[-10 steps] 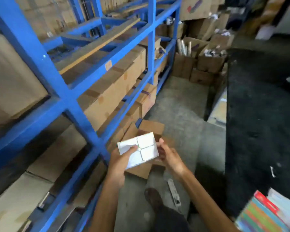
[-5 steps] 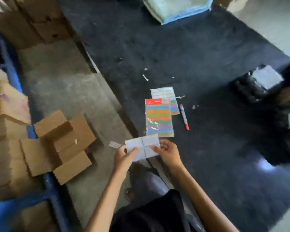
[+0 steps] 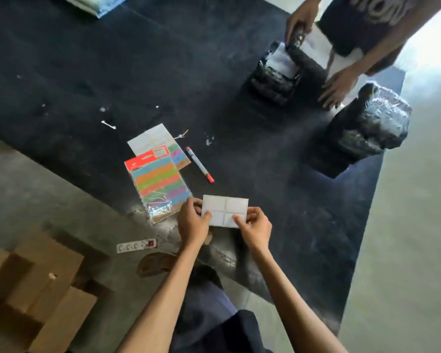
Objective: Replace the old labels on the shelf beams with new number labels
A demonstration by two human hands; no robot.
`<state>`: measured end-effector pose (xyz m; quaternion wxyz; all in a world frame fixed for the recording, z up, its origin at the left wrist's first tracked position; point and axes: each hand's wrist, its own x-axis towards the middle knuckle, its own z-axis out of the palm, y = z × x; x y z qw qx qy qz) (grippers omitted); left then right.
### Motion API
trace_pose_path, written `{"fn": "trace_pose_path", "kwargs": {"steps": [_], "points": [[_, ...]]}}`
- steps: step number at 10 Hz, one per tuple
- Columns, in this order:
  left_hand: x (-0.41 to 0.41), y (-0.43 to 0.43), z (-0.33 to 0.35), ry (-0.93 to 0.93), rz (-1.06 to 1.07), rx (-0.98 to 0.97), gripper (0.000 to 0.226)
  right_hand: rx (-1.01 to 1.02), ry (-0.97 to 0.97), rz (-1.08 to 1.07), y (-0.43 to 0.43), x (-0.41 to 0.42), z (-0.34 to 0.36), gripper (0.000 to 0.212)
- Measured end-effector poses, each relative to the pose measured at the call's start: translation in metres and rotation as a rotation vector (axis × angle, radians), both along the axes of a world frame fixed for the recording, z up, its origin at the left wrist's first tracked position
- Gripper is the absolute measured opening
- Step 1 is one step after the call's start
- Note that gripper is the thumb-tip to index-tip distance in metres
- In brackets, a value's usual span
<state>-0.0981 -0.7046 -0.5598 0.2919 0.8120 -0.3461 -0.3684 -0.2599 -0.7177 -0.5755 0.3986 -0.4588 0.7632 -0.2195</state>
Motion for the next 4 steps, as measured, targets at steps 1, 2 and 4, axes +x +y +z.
{"fn": "trace_pose_path", "kwargs": {"steps": [1, 2, 4], "points": [[0.0, -0.008, -0.014, -0.167, -0.119, 0.005, 0.032, 0.041, 0.09, 0.029, -0.005, -0.001, -0.007, 0.034], [-0.003, -0.004, -0.022, -0.254, -0.263, 0.01, 0.037, 0.082, 0.206, 0.118, -0.002, -0.003, -0.01, 0.05], [0.001, -0.008, -0.016, -0.221, -0.236, -0.136, 0.03, -0.052, 0.36, 0.231, -0.01, 0.003, 0.007, 0.062]]}}
